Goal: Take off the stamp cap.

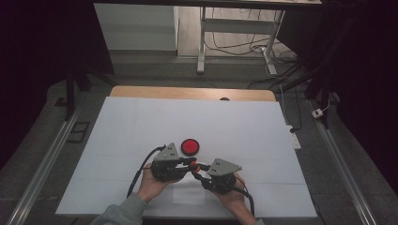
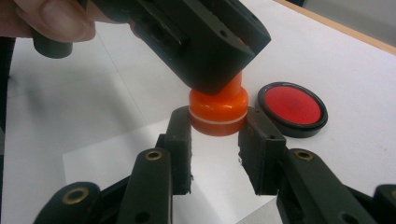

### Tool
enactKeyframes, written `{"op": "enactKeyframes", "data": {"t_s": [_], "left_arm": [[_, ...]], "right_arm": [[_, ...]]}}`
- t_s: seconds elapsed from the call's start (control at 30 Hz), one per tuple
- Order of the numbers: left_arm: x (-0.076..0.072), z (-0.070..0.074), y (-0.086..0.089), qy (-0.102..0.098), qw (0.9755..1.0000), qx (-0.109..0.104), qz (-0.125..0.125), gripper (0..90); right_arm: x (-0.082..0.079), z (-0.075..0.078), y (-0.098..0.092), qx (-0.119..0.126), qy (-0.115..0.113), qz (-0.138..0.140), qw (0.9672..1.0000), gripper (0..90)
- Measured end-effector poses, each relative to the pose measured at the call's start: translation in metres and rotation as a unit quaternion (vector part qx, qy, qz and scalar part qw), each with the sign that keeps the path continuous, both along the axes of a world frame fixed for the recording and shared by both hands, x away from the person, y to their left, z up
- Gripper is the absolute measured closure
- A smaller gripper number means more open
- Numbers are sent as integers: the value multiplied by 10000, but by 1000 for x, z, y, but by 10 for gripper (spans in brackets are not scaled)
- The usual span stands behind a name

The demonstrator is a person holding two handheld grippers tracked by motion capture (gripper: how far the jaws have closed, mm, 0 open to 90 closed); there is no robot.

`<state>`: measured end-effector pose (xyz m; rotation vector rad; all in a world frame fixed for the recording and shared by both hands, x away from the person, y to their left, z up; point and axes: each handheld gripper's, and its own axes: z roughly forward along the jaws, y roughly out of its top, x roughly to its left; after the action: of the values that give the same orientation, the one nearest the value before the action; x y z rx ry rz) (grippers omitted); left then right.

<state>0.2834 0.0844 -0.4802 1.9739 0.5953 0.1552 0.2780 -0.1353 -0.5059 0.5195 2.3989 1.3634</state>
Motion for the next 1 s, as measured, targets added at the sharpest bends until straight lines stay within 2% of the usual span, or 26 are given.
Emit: {"op": "enactKeyframes", "data": {"t_s": [0.17, 0.5, 0.83, 0.9, 0.93, 0.97, 1.0], "left_arm": [[1, 0, 1, 41, 9999, -91, -4, 726], [0, 0, 0, -12, 10000, -93, 23, 727], [1, 0, 1, 22, 9998, -176, 27, 726], [-1, 0, -1, -27, 9998, -169, 70, 727], [0, 0, -2, -22, 9998, -177, 69, 727], [-2, 1, 0, -157, 9993, -256, 217, 727], [-2, 4, 4, -251, 9986, -345, 325, 727]], "right_arm": [[0, 1, -1, 28, -32, 31, 10000, 651], [-1, 1, -1, 26, -66, 4, 10000, 651], [0, 2, -2, 31, -56, 17, 10000, 652], [1, 3, -3, 18, -67, 17, 10000, 652], [1, 3, -4, -11, -69, 10, 10000, 652], [2, 3, -4, -124, 34, -3, 9999, 653], [2, 0, -3, -336, 25, -16, 9994, 653]]}}
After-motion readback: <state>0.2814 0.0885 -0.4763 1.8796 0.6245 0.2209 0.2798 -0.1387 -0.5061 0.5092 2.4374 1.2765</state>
